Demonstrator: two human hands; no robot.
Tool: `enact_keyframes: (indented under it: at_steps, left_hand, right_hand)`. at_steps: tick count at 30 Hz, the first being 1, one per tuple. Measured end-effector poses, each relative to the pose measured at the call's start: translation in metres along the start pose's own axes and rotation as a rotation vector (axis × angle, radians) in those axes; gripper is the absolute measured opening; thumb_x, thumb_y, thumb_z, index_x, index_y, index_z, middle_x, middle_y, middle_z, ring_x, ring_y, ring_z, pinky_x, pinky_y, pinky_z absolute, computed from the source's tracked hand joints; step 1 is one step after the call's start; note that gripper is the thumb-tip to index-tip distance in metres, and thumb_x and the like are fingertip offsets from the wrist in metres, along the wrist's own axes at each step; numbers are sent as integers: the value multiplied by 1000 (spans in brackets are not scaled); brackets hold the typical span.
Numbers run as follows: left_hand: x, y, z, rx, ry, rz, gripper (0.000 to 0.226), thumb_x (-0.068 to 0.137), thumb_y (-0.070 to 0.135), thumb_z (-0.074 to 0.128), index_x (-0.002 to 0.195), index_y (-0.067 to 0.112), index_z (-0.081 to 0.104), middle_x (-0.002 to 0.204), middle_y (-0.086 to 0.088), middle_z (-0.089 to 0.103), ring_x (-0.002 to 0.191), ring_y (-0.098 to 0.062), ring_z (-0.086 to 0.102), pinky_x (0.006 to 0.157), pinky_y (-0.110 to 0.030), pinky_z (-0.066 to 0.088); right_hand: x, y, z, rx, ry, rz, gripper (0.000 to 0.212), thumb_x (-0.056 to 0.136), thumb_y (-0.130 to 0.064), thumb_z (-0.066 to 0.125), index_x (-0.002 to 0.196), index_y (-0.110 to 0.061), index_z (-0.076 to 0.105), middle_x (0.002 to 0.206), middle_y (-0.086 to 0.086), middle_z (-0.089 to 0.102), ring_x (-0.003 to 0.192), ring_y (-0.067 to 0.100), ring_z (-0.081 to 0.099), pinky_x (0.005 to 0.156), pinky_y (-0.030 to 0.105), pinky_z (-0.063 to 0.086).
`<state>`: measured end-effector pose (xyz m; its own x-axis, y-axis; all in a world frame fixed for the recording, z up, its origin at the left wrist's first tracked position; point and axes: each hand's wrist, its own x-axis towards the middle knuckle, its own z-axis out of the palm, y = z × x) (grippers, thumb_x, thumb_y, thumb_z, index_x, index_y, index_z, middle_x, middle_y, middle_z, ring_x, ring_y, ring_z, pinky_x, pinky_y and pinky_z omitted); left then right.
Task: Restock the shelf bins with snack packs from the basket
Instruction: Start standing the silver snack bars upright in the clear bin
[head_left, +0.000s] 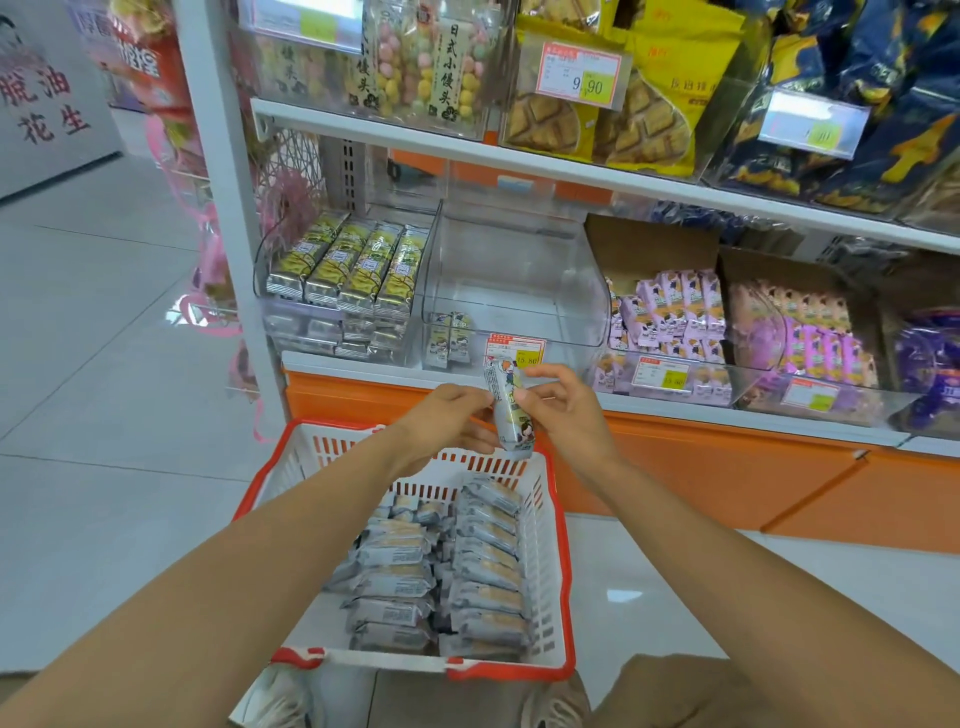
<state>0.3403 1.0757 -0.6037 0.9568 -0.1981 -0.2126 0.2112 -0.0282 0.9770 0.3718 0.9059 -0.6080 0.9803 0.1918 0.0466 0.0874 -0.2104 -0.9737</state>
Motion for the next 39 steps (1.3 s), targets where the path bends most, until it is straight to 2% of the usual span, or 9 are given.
enact_keyframes:
  at_steps: [4,9,12,17,20,26,31,35,39]
  left_hand:
    - [9,2,-3,29,89,46,24,102,24,51,99,5,66,94,-15,74,80,-25,69,78,-35,57]
    - [21,18,-13,144,207,140,24,101,24,52,97,7,67,89,-8,72,73,-15,69,70,-29,54]
    - [32,23,-30,530,389,325,19,100,23,52,109,16,66,99,0,67,88,-15,62,76,-28,48]
    - [54,5,-79,1182,649,653,36,88,14,61,124,13,62,132,-10,55,131,-32,43,110,-45,26]
    - [63,-8,-97,1315,619,627,46,91,22,51,136,14,55,150,-10,43,145,-31,28,119,-50,15]
    - [80,-29,-110,1432,607,702,54,92,24,42,144,12,46,158,-11,30,148,-30,23,119,-54,14]
    - [85,-36,-112,1456,640,739,57,92,23,42,148,12,42,160,-11,25,149,-29,20,121,-51,8]
    - [85,-35,-111,1455,660,725,58,91,23,43,148,13,41,160,-11,26,149,-28,20,122,-50,6]
    - [84,-34,-111,1486,643,696,60,91,24,42,150,13,38,161,-10,23,149,-28,19,121,-52,9]
  right_hand:
    - [5,-8,-2,-108,-50,-95,23,89,-14,69,111,-16,64,99,-1,65,89,2,62,77,15,50]
    - [25,-30,-5,-285,-135,-168,40,86,-14,72,122,-22,60,107,-2,63,92,4,59,75,10,48]
    - [50,-49,-6,-294,-101,-224,36,85,-12,73,117,-25,61,100,-4,64,90,7,60,77,12,49]
    - [118,-64,-5,-390,3,-171,31,86,-16,73,115,-21,62,90,-2,61,76,8,59,67,15,52]
    - [161,-52,3,-499,23,-64,31,83,-20,75,112,-25,63,90,5,65,80,20,65,82,39,56]
    - [204,-18,30,-768,-68,85,30,81,-21,77,108,-22,65,93,8,67,70,19,59,66,26,47]
    - [209,-8,41,-907,-146,161,32,76,-25,81,102,-23,61,114,10,66,94,28,65,79,33,50]
    - [205,-10,42,-1006,-259,178,34,80,-26,79,109,-14,66,133,7,55,122,26,51,94,31,41]
    - [205,-15,39,-903,-331,215,21,89,-23,70,105,-10,72,111,6,66,82,15,60,68,24,46]
